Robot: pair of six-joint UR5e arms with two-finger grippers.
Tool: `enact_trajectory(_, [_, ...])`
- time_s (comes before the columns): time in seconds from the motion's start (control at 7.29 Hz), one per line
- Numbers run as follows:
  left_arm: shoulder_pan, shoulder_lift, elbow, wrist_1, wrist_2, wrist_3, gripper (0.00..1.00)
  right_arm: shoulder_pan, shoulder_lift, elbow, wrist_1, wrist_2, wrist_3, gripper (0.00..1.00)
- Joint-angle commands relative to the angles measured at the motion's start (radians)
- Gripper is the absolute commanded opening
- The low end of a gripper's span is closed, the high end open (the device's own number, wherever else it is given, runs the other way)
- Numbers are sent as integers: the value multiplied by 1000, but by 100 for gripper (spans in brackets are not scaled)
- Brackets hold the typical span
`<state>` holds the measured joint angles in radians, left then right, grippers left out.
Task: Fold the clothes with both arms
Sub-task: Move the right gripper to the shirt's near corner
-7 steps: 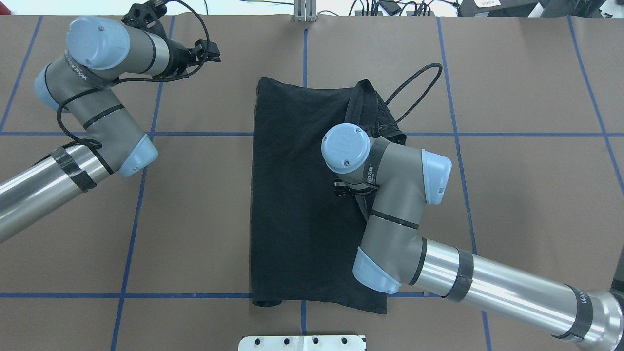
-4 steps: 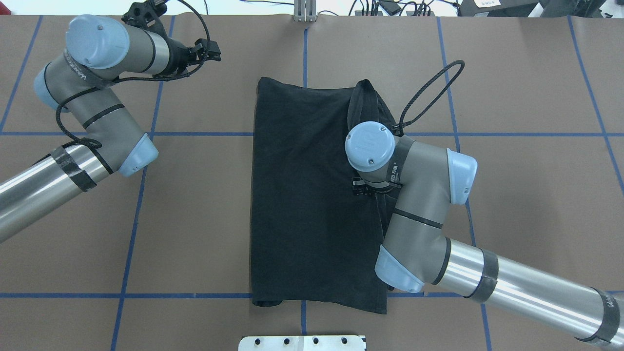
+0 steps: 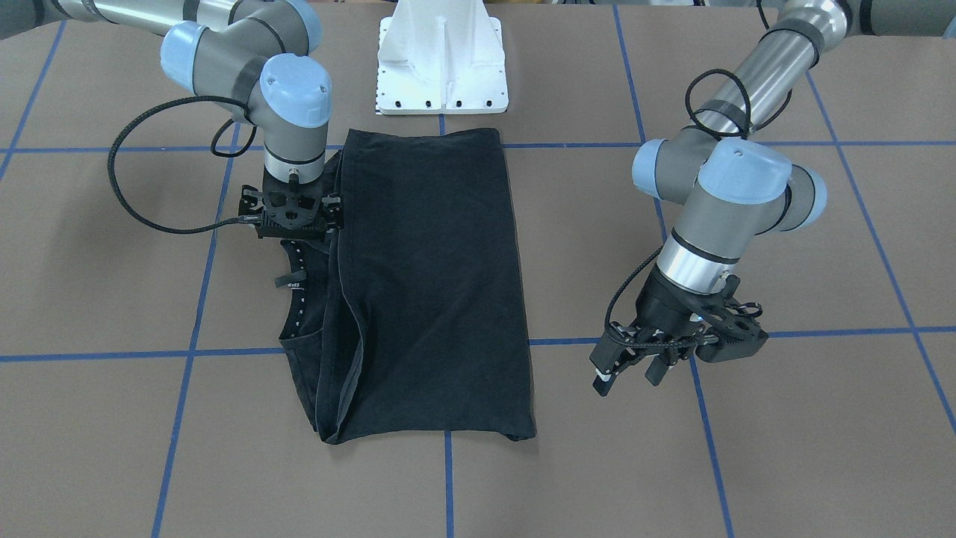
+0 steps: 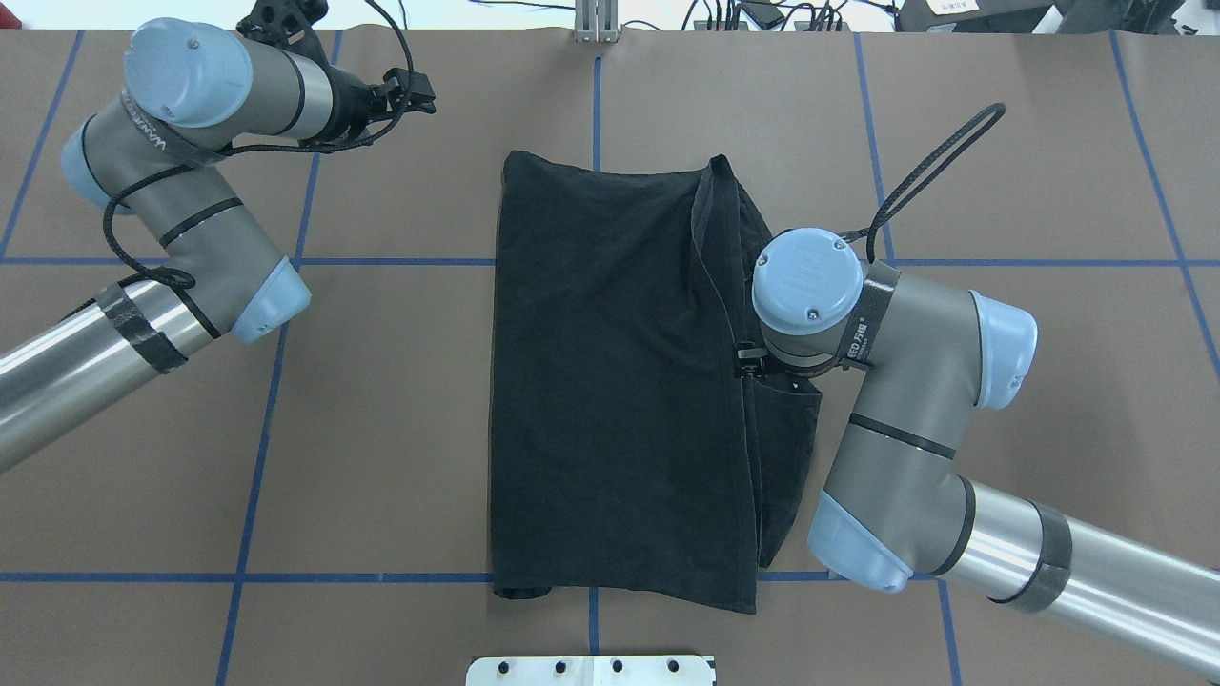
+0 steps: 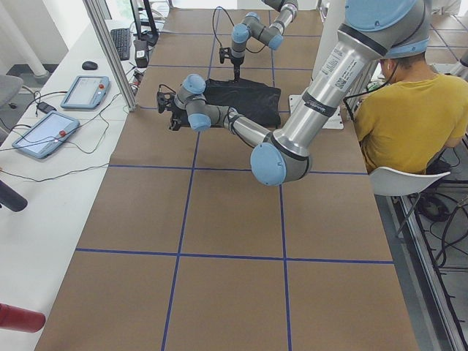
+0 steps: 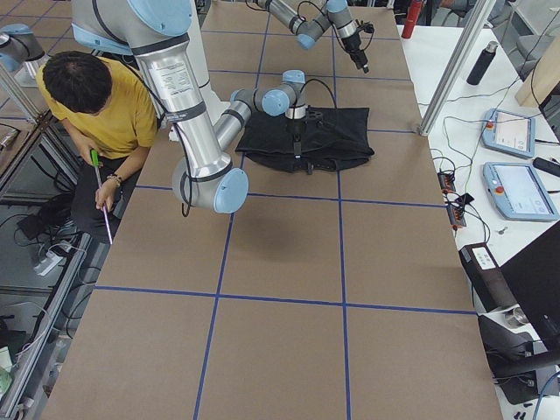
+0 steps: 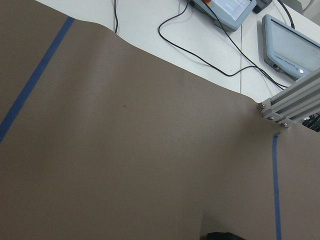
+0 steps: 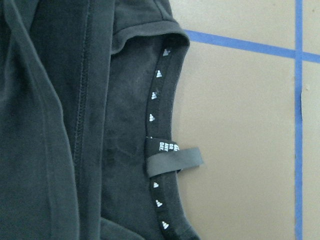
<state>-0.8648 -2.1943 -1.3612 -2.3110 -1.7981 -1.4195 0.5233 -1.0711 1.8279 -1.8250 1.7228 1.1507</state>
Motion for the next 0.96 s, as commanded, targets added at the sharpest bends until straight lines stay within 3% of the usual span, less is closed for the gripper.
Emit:
enact_trajectory(0.0, [1, 1, -22, 30, -1, 1, 100, -64, -19, 65, 77, -6, 470, 100])
enact_trajectory(0.14, [1, 2, -22, 30, -1, 1, 100, -109, -62, 86, 210, -21, 727, 100])
enact_trajectory(0.27, [1, 2, -22, 30, -1, 1, 100, -171, -93, 97, 261, -92, 918, 100])
enact_trajectory(0.41, [0, 4, -21, 30, 0, 1, 100, -231, -110, 141, 262, -180, 1051, 100])
enact_trajectory(0.55, [1, 11, -22, 30, -1, 1, 100, -271, -168, 195, 263, -192, 1145, 100])
enact_trajectory(0.82, [1, 13, -22, 30, 0, 1, 100, -350, -259, 217, 376, -308, 1343, 99])
